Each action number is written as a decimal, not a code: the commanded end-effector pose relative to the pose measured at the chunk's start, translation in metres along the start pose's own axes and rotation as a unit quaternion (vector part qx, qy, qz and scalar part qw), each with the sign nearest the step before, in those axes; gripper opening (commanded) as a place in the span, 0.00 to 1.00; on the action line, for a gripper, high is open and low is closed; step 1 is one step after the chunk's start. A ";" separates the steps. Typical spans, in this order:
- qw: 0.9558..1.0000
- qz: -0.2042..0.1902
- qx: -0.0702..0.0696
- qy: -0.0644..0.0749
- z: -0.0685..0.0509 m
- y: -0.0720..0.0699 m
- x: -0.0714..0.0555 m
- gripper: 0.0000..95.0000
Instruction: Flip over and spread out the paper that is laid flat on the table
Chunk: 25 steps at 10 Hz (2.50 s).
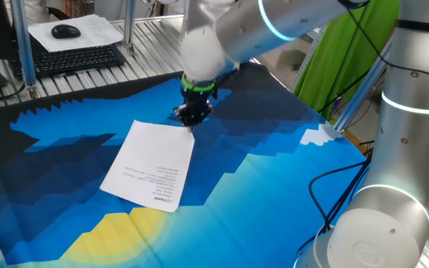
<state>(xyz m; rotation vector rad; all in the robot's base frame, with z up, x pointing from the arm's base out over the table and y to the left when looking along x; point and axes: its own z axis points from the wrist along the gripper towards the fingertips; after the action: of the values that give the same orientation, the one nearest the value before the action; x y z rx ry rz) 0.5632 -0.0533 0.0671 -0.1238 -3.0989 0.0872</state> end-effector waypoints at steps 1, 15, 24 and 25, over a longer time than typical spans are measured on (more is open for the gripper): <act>1.000 -0.006 0.005 0.007 -0.011 -0.014 -0.001 0.00; 0.998 -0.032 -0.009 0.054 -0.161 -0.097 -0.006 0.00; 0.995 -0.003 -0.010 0.099 -0.206 -0.101 -0.008 0.00; 0.995 0.009 -0.007 0.099 -0.204 -0.087 -0.004 0.00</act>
<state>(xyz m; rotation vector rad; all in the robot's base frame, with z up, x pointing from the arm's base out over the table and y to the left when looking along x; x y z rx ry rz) 0.5746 -0.1363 0.2798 -0.1239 -2.8790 0.0350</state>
